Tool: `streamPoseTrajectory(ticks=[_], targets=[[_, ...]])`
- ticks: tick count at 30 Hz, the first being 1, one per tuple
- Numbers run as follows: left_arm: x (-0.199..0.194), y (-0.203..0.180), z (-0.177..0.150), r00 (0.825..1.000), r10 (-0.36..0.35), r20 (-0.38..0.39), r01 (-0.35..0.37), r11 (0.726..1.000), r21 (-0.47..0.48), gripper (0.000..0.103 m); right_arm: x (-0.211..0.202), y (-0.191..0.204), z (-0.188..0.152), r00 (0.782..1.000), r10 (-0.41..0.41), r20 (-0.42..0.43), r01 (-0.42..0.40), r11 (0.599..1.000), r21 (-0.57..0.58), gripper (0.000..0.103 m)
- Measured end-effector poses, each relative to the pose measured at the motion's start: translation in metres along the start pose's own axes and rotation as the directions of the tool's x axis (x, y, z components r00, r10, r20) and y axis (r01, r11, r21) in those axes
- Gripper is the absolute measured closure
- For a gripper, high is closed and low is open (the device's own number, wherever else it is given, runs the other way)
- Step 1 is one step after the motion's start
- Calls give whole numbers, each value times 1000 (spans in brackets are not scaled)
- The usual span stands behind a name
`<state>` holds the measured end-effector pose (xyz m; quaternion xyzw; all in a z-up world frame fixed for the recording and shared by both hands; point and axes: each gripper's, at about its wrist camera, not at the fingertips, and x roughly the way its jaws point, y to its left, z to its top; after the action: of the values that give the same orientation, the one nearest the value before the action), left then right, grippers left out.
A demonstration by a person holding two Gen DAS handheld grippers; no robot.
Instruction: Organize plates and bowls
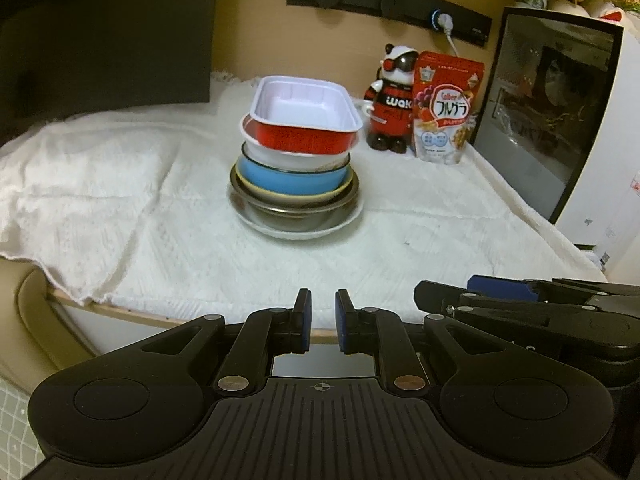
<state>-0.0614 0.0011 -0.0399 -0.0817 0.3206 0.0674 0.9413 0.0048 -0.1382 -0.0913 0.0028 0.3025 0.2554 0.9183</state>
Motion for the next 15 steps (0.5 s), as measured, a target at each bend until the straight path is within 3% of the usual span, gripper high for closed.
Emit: streamPoseTrajectory(ticks=[15], targets=[[-2,0,1,1000,-4,5,4,1000,-5,88,-1,-3,-2,1000,-1,-6,1,1000,0,55]])
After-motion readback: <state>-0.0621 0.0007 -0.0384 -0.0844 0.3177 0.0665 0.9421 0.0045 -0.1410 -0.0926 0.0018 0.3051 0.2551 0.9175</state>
